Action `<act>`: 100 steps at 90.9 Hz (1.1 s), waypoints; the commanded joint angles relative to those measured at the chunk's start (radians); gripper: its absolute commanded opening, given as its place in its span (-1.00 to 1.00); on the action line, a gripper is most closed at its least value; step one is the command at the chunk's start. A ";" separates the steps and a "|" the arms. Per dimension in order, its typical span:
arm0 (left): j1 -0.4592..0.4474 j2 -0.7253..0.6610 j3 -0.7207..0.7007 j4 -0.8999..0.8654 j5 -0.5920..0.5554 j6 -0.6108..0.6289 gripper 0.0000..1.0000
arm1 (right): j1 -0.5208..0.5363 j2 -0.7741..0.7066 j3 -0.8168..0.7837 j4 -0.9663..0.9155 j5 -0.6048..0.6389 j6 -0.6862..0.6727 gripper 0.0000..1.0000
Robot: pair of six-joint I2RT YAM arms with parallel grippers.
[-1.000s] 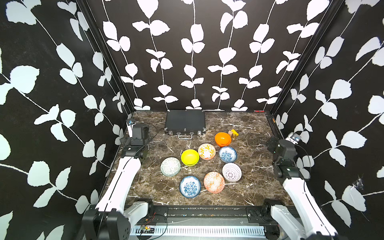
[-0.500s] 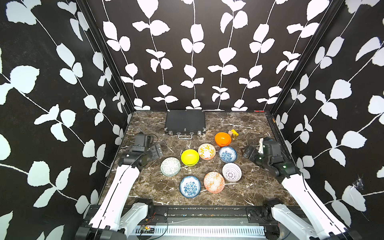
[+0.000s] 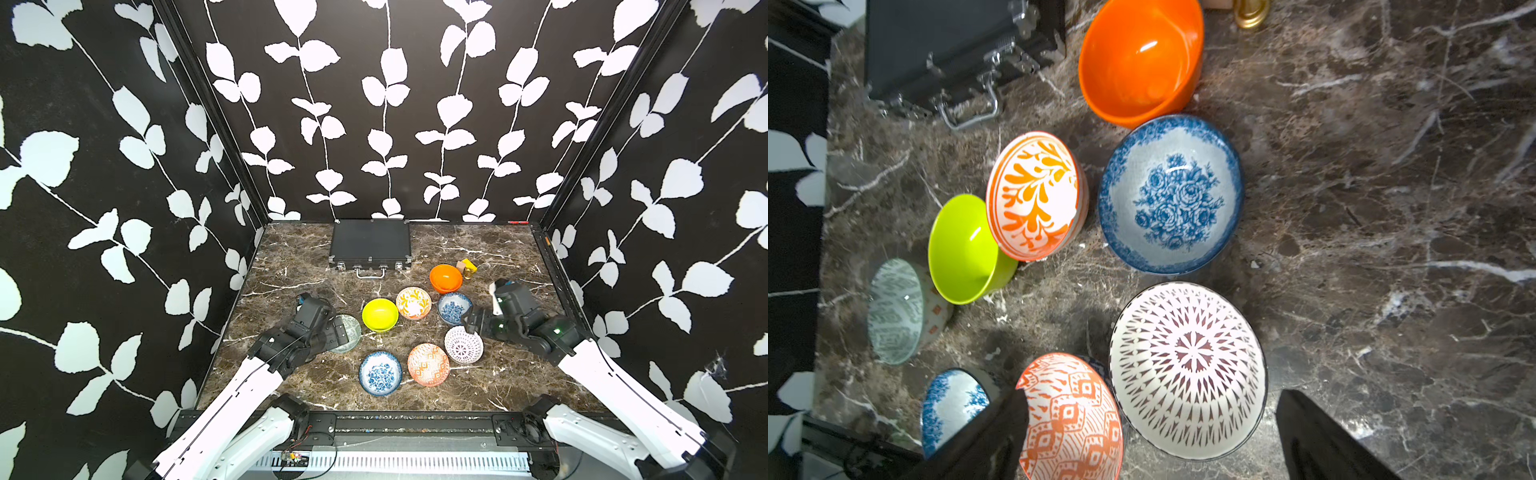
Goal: Stack the bowls
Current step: Pick up the bowl from the center of the board.
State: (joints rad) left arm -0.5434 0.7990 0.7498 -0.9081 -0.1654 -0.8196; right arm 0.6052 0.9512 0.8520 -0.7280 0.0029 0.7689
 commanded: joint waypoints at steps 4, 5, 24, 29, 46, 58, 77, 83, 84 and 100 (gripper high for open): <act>-0.012 -0.010 -0.020 -0.071 -0.049 -0.042 0.93 | 0.058 0.051 0.019 -0.011 0.107 0.036 0.88; -0.012 -0.009 -0.021 -0.071 -0.050 -0.040 0.93 | 0.060 0.057 0.019 -0.007 0.106 0.037 0.87; -0.012 0.058 0.004 -0.040 -0.053 -0.003 0.89 | 0.146 0.022 -0.061 0.162 0.184 0.114 0.82; -0.012 0.107 0.014 -0.038 -0.052 0.006 0.83 | 0.161 0.003 -0.080 0.189 0.217 0.130 0.82; -0.011 0.225 0.029 -0.022 -0.074 0.016 0.69 | 0.171 -0.031 -0.097 0.194 0.287 0.150 0.83; -0.009 0.261 0.056 -0.003 -0.109 0.022 0.66 | 0.171 -0.058 -0.122 0.217 0.329 0.166 0.87; 0.098 0.264 0.054 0.004 -0.053 0.073 0.57 | 0.140 -0.012 -0.095 0.240 0.351 0.134 0.94; 0.163 0.247 0.022 0.037 0.013 0.092 0.57 | 0.109 0.012 -0.093 0.246 0.326 0.136 0.95; 0.172 0.244 0.016 0.043 0.024 0.095 0.57 | 0.105 0.015 -0.095 0.247 0.321 0.137 0.95; 0.206 0.223 -0.037 0.148 0.094 0.132 0.56 | 0.064 -0.006 -0.149 0.300 0.281 0.161 0.94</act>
State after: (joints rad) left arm -0.3443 1.0412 0.7437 -0.8326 -0.1432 -0.7315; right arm 0.6865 0.9688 0.7334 -0.4866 0.2993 0.9142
